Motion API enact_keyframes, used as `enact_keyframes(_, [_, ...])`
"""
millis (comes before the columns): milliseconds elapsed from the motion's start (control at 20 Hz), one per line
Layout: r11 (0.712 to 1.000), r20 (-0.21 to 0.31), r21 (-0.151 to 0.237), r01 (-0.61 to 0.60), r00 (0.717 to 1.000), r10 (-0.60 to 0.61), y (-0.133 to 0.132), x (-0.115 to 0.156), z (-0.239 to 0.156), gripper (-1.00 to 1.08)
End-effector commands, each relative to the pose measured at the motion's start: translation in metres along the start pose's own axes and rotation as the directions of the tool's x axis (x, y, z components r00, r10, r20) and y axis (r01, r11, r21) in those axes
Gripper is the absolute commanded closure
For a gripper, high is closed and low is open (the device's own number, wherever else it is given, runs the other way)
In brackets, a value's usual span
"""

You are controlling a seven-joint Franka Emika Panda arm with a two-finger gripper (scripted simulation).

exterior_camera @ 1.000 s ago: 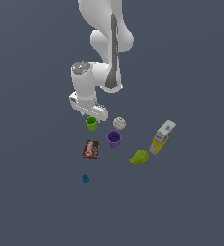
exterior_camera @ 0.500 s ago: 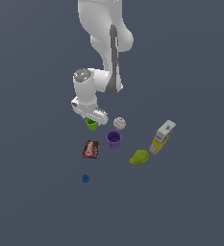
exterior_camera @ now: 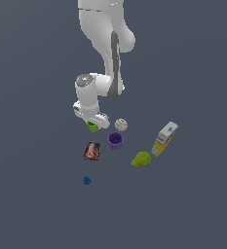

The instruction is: Pick up a designated object from a clutter of objects.

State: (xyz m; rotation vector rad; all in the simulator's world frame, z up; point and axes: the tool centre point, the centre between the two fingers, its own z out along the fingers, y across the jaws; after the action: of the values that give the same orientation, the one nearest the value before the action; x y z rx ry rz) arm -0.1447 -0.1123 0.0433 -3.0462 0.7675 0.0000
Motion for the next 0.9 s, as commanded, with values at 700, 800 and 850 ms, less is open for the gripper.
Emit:
enact_keyframes(700, [1.000,0.000,0.000,0.000,1.000,0.000,-0.004,-0.001,-0.007,1.08])
enact_keyframes(800, [1.000,0.000,0.000,0.000,1.000,0.000,-0.007,-0.001,-0.012,1.08])
enact_keyframes(850, [1.000,0.000,0.000,0.000,1.000,0.000,-0.009,-0.002,-0.016,1.08])
